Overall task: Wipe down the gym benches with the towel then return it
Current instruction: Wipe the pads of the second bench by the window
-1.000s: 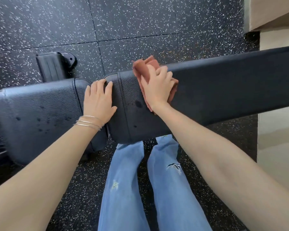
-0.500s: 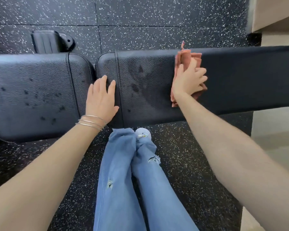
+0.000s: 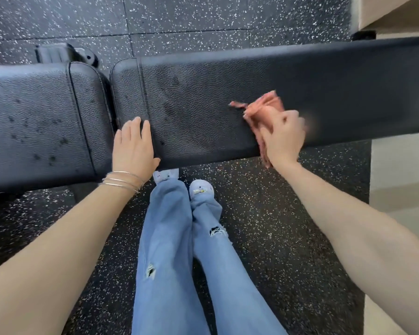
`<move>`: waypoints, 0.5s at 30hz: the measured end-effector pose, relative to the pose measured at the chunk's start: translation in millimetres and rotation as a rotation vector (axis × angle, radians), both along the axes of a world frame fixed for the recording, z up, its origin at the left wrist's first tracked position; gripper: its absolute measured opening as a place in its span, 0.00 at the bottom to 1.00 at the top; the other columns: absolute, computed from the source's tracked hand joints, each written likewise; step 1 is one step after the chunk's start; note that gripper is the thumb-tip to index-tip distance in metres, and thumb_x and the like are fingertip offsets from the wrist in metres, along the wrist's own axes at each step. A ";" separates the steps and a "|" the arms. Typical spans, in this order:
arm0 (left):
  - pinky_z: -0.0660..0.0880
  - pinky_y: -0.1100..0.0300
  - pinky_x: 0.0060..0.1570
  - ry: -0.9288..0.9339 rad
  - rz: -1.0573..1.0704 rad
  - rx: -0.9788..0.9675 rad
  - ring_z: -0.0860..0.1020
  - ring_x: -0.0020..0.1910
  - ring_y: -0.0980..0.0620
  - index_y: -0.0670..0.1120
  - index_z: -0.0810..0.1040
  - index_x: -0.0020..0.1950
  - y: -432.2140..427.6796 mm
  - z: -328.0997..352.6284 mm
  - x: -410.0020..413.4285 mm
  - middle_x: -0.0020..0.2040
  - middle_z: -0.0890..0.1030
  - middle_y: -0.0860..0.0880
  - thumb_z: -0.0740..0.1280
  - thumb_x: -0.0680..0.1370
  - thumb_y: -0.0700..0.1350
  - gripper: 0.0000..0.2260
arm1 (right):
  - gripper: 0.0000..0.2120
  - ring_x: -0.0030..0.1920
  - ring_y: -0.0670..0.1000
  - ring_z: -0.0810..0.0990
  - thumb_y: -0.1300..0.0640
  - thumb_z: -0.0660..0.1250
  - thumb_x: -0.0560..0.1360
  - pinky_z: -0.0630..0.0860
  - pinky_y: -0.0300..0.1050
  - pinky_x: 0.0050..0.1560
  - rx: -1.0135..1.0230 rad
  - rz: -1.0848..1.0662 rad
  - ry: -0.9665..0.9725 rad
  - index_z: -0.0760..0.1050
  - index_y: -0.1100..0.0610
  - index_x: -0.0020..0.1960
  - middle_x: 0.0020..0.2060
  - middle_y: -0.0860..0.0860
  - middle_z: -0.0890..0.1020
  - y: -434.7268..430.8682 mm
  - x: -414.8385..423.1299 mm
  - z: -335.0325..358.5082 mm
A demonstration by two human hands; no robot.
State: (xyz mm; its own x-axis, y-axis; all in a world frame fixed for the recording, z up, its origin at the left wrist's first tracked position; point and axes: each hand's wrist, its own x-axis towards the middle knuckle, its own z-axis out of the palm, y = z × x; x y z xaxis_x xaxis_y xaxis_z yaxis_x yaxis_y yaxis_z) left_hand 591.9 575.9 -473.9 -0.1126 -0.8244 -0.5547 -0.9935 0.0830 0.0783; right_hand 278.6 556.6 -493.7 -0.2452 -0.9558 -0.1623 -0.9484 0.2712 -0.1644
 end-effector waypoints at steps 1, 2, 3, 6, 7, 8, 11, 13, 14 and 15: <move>0.57 0.43 0.72 -0.002 0.006 -0.007 0.60 0.72 0.36 0.35 0.57 0.74 0.3 -0.4 -1.8 0.74 0.60 0.34 0.75 0.69 0.48 0.41 | 0.15 0.53 0.62 0.71 0.48 0.66 0.75 0.72 0.56 0.48 0.001 -0.221 -0.010 0.74 0.55 0.57 0.54 0.58 0.73 -7.9 -6.3 -1.2; 0.57 0.43 0.72 -0.005 0.012 -0.007 0.60 0.72 0.36 0.35 0.57 0.74 1.4 -0.4 -3.8 0.74 0.60 0.34 0.75 0.69 0.48 0.41 | 0.16 0.56 0.60 0.70 0.47 0.64 0.76 0.71 0.55 0.52 -0.004 -0.411 0.000 0.73 0.53 0.61 0.57 0.57 0.72 -14.9 -7.8 -3.0; 0.58 0.43 0.72 -0.006 0.016 -0.002 0.61 0.72 0.36 0.35 0.57 0.74 2.8 0.3 -5.5 0.74 0.60 0.34 0.75 0.69 0.47 0.41 | 0.16 0.58 0.58 0.69 0.46 0.62 0.77 0.70 0.54 0.55 0.000 -0.530 0.018 0.71 0.49 0.63 0.58 0.55 0.71 -19.3 -4.1 -5.1; 0.58 0.43 0.71 -0.004 0.017 0.005 0.61 0.71 0.37 0.37 0.57 0.75 7.9 2.3 -7.5 0.74 0.61 0.36 0.74 0.70 0.47 0.40 | 0.17 0.58 0.58 0.67 0.46 0.62 0.77 0.69 0.54 0.55 -0.012 -0.586 -0.013 0.70 0.44 0.65 0.58 0.54 0.70 -5.3 36.2 -10.8; 0.58 0.43 0.71 0.000 0.015 0.003 0.62 0.71 0.37 0.38 0.58 0.75 9.4 3.1 -7.5 0.74 0.61 0.37 0.74 0.70 0.47 0.40 | 0.16 0.56 0.58 0.68 0.47 0.64 0.77 0.69 0.55 0.53 -0.039 -0.563 -0.036 0.71 0.45 0.64 0.57 0.54 0.71 8.0 56.2 -11.8; 0.58 0.43 0.71 0.000 0.013 0.005 0.62 0.71 0.37 0.39 0.58 0.75 11.1 4.0 -7.0 0.74 0.61 0.37 0.74 0.70 0.47 0.40 | 0.16 0.53 0.59 0.69 0.48 0.65 0.75 0.70 0.54 0.50 -0.071 -0.520 -0.063 0.73 0.46 0.63 0.54 0.55 0.72 24.0 78.2 -12.2; 0.59 0.43 0.71 -0.017 0.009 0.018 0.62 0.71 0.38 0.40 0.58 0.75 16.3 6.6 -2.0 0.74 0.61 0.38 0.74 0.70 0.48 0.39 | 0.19 0.45 0.58 0.71 0.52 0.72 0.70 0.69 0.51 0.39 -0.060 -0.231 -0.184 0.75 0.49 0.60 0.46 0.56 0.73 68.5 146.4 -7.9; 0.59 0.43 0.71 -0.020 0.021 0.011 0.62 0.71 0.37 0.39 0.59 0.74 16.9 8.1 5.6 0.74 0.61 0.38 0.74 0.70 0.47 0.39 | 0.20 0.42 0.58 0.71 0.52 0.74 0.68 0.69 0.51 0.36 0.000 0.005 -0.218 0.76 0.49 0.58 0.44 0.55 0.74 78.3 173.3 -2.7; 0.58 0.43 0.71 -0.024 0.024 0.009 0.62 0.71 0.37 0.39 0.59 0.74 16.9 8.6 10.8 0.74 0.61 0.38 0.74 0.70 0.47 0.38 | 0.19 0.41 0.59 0.71 0.52 0.74 0.68 0.70 0.51 0.36 0.017 0.097 -0.235 0.77 0.49 0.58 0.44 0.56 0.74 73.2 173.9 -0.8; 0.58 0.43 0.71 -0.034 0.022 0.009 0.61 0.72 0.37 0.39 0.59 0.74 16.9 9.1 16.1 0.74 0.61 0.37 0.74 0.70 0.47 0.38 | 0.18 0.41 0.59 0.71 0.53 0.74 0.68 0.70 0.51 0.35 0.013 0.171 -0.229 0.78 0.49 0.57 0.44 0.56 0.74 64.9 167.1 0.1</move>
State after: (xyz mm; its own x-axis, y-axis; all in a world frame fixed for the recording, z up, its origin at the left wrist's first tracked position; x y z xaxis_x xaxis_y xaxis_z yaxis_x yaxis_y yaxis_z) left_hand 608.1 592.8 -464.8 -0.0758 -0.8212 -0.5656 -0.9971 0.0608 0.0453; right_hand 445.7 621.5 -493.6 -0.0363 -0.9776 -0.2071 -0.9189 0.1141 -0.3776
